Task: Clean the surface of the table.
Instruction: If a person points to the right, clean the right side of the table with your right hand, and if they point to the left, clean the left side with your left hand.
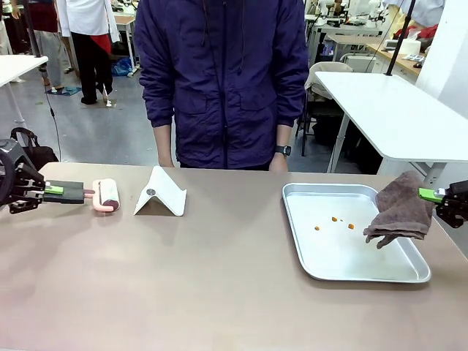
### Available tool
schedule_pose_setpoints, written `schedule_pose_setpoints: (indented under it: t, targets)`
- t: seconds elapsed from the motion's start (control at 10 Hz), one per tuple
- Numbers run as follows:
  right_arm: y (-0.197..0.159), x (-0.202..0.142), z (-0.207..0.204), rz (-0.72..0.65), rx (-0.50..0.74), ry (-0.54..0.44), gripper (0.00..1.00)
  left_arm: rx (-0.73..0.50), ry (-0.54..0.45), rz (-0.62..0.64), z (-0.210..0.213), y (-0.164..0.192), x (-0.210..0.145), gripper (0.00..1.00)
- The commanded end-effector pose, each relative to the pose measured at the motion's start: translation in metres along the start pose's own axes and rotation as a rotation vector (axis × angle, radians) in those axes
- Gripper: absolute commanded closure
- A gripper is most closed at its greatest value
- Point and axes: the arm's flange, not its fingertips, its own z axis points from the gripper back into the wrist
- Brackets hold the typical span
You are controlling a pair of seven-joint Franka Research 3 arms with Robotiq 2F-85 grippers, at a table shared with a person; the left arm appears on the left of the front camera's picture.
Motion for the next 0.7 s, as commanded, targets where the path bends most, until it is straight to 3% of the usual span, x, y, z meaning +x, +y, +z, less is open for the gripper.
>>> schedule_pose_setpoints:
  t: [0.0,0.3,0.6]
  targets:
    - [0.007,0.0,0.0,-0.011,0.001,0.0,1.0,0.113,-0.007,0.025,-0.021,0.02,0.008,0.78]
    - [0.007,0.0,0.0,-0.011,0.001,0.0,1.0,-0.071,-0.05,-0.03,0.01,-0.01,-0.004,0.78]
    - [0.007,0.0,0.0,-0.011,0.001,0.0,1.0,-0.253,-0.052,-0.14,0.083,-0.046,-0.063,0.78]
